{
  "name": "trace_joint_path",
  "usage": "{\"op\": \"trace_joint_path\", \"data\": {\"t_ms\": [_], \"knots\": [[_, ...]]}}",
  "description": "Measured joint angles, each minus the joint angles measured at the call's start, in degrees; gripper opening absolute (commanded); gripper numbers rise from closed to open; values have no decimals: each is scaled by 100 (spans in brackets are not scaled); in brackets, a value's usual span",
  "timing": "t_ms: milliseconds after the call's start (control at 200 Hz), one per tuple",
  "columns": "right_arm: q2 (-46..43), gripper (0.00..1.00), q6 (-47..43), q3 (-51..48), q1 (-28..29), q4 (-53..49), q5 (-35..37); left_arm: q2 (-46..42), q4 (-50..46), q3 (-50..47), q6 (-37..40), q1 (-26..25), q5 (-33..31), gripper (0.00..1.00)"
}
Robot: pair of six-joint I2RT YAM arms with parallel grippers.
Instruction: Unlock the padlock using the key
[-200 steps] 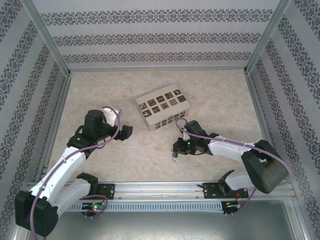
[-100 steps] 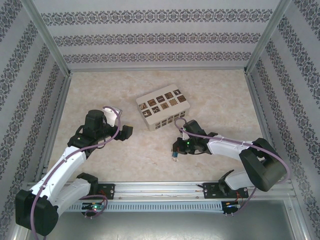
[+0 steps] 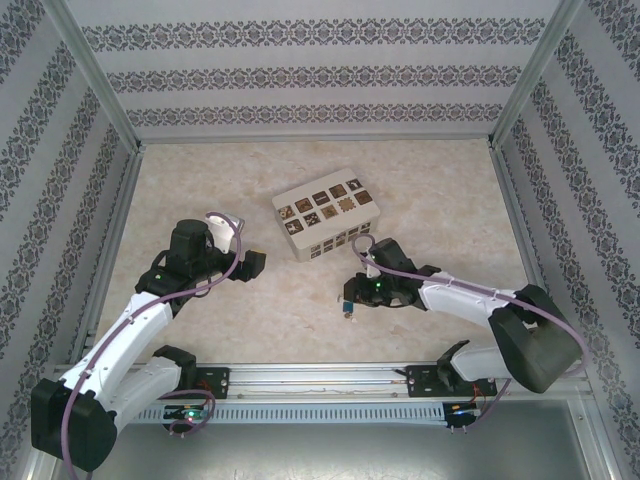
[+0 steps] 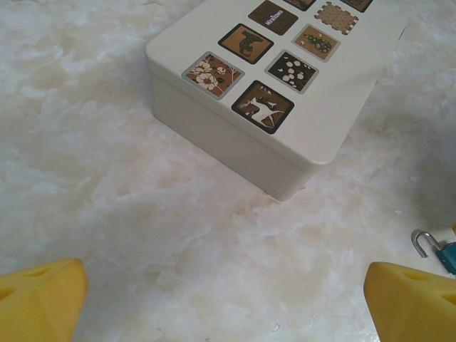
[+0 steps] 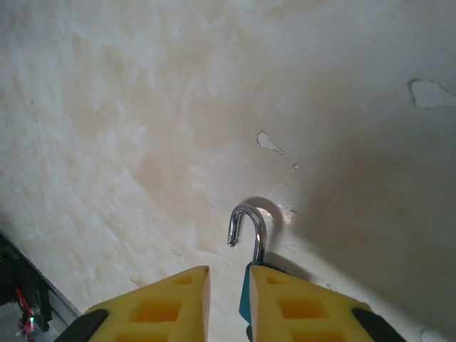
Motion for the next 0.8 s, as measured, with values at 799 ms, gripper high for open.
{"op": "trace_joint_path", "data": {"t_ms": [799], "knots": [[-1593, 47, -546, 199, -883, -511, 798, -31, 0, 0, 44, 0, -50, 99]]}}
